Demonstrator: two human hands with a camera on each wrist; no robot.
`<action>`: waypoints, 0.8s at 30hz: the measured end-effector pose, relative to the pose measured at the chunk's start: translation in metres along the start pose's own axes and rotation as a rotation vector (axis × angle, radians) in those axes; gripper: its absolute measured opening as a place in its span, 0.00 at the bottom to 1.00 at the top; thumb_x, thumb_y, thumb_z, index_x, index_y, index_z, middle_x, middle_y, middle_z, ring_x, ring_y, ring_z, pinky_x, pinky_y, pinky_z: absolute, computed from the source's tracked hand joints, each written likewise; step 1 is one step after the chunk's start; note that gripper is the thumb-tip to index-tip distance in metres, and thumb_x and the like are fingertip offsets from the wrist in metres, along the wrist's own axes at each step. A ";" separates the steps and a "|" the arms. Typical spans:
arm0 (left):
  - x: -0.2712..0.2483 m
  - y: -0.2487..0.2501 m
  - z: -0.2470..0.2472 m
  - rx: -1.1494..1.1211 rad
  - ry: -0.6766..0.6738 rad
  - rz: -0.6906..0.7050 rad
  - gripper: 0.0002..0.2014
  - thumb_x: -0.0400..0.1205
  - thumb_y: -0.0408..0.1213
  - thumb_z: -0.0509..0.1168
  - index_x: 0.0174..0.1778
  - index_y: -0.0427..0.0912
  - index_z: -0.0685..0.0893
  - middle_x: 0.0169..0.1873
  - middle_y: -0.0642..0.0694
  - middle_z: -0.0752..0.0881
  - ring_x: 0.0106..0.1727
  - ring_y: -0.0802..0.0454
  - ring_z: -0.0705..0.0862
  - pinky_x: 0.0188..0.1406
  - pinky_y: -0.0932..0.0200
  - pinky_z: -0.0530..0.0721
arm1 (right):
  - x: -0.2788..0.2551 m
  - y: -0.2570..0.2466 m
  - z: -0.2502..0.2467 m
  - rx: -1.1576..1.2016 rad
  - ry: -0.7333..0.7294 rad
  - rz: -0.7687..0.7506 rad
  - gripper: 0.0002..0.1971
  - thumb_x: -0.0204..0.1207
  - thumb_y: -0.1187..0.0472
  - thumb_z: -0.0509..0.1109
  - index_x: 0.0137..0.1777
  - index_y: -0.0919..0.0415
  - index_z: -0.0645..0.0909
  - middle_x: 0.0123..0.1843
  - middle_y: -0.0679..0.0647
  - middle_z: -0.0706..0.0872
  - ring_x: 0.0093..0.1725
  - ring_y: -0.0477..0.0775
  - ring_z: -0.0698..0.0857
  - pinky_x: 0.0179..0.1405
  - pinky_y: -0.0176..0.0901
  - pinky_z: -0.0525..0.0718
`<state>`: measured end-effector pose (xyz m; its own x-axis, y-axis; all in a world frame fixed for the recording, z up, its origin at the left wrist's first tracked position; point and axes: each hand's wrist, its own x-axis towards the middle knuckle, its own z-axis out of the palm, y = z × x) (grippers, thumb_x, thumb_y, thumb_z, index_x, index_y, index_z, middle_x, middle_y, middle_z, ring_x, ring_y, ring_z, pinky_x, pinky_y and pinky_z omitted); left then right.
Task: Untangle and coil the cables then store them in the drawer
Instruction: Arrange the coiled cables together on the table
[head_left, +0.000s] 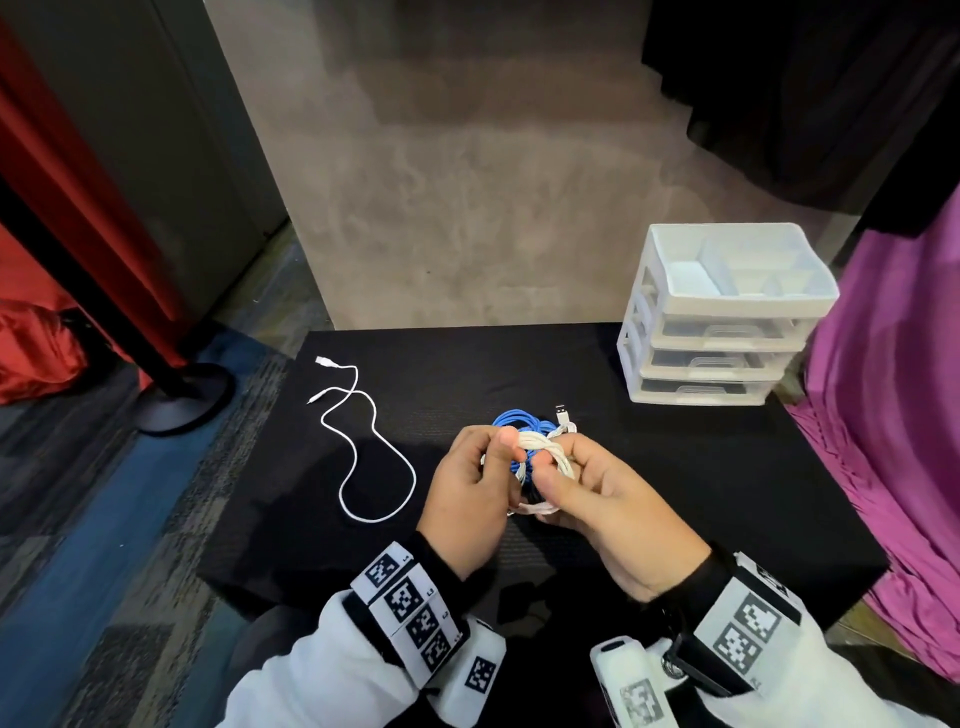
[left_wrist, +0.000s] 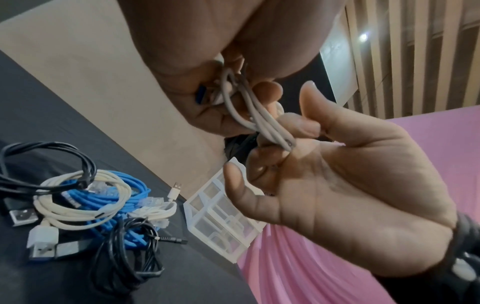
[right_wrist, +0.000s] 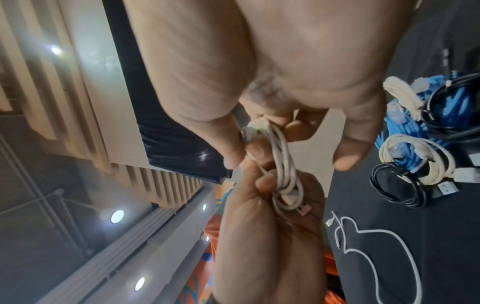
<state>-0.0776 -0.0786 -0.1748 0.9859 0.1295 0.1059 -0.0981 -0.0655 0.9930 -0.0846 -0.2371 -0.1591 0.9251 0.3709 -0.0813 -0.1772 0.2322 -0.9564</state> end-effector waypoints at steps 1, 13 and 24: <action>0.001 0.001 0.000 -0.008 -0.013 -0.006 0.14 0.90 0.43 0.60 0.41 0.44 0.85 0.42 0.36 0.81 0.26 0.56 0.79 0.30 0.60 0.80 | 0.000 0.000 -0.001 -0.007 -0.028 -0.011 0.08 0.81 0.55 0.72 0.57 0.56 0.85 0.48 0.58 0.84 0.50 0.55 0.81 0.58 0.58 0.77; 0.006 0.011 -0.019 -0.089 -0.322 -0.163 0.09 0.84 0.39 0.72 0.51 0.35 0.85 0.34 0.38 0.87 0.35 0.47 0.85 0.45 0.46 0.88 | 0.005 0.005 -0.031 -0.352 0.136 -0.139 0.13 0.77 0.72 0.80 0.57 0.57 0.87 0.41 0.57 0.88 0.41 0.56 0.85 0.54 0.56 0.87; 0.007 -0.002 -0.022 -0.221 -0.230 -0.136 0.07 0.85 0.31 0.68 0.52 0.30 0.88 0.34 0.43 0.86 0.30 0.53 0.83 0.35 0.61 0.85 | 0.001 -0.006 -0.038 -0.197 -0.047 0.013 0.13 0.84 0.73 0.70 0.62 0.60 0.91 0.54 0.62 0.94 0.55 0.60 0.91 0.59 0.53 0.91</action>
<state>-0.0729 -0.0562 -0.1748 0.9942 -0.1059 -0.0172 0.0338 0.1563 0.9871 -0.0694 -0.2727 -0.1638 0.9057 0.4152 -0.0856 -0.1161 0.0486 -0.9921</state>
